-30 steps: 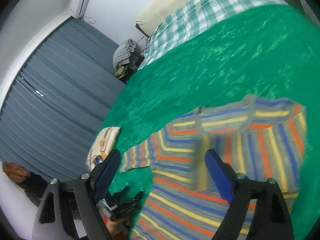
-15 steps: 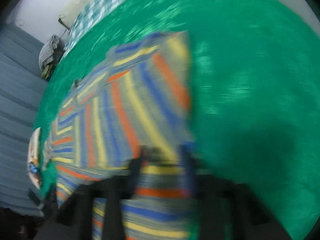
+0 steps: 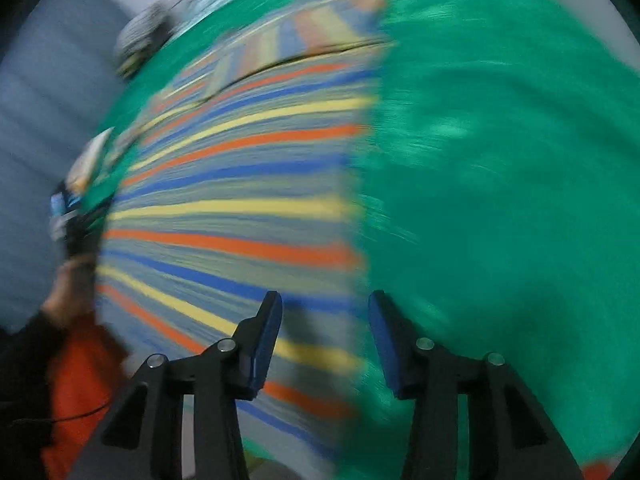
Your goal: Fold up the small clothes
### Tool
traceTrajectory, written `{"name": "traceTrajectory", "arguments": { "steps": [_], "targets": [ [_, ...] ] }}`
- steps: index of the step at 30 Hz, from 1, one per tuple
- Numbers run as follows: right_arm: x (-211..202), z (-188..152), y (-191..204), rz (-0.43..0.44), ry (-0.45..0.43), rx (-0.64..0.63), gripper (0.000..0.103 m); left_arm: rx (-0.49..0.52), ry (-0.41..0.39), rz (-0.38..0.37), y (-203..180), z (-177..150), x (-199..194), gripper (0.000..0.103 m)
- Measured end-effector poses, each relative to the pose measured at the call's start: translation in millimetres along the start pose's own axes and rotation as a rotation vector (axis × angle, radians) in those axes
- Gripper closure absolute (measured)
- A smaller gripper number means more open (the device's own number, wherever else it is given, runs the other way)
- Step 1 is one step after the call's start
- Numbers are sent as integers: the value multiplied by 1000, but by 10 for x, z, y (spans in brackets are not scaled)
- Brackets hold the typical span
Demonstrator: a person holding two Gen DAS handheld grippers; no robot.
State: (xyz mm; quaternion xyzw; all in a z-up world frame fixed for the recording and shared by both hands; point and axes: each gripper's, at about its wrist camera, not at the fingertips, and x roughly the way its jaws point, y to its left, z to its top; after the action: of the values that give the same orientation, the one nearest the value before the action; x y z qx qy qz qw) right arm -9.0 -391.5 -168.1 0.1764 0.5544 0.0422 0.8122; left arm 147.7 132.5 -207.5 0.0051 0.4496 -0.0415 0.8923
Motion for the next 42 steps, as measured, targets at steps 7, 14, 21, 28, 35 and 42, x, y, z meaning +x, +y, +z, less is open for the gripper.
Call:
{"name": "traceTrajectory", "arguments": {
  "steps": [7, 14, 21, 28, 35, 42],
  "targets": [
    [-551, -507, 70, 15, -311, 103, 34, -250, -114, -136, 709, 386, -507, 1],
    [-84, -528, 640, 43, -215, -65, 34, -526, 67, -112, 1463, 1021, 206, 9],
    [22, -623, 669, 33, -195, -69, 34, -360, 141, -54, 1116, 1209, 518, 98],
    [-84, -622, 545, 65, -244, 9, 34, 13, -109, -164, -77, 2056, -575, 99],
    [-116, -631, 496, 96, -259, 34, 34, 344, -177, -418, -1999, 2066, -1073, 77],
    [-183, -662, 458, 108, -282, 47, 34, 417, -43, -475, -2509, 1474, -693, 5]
  ]
}}
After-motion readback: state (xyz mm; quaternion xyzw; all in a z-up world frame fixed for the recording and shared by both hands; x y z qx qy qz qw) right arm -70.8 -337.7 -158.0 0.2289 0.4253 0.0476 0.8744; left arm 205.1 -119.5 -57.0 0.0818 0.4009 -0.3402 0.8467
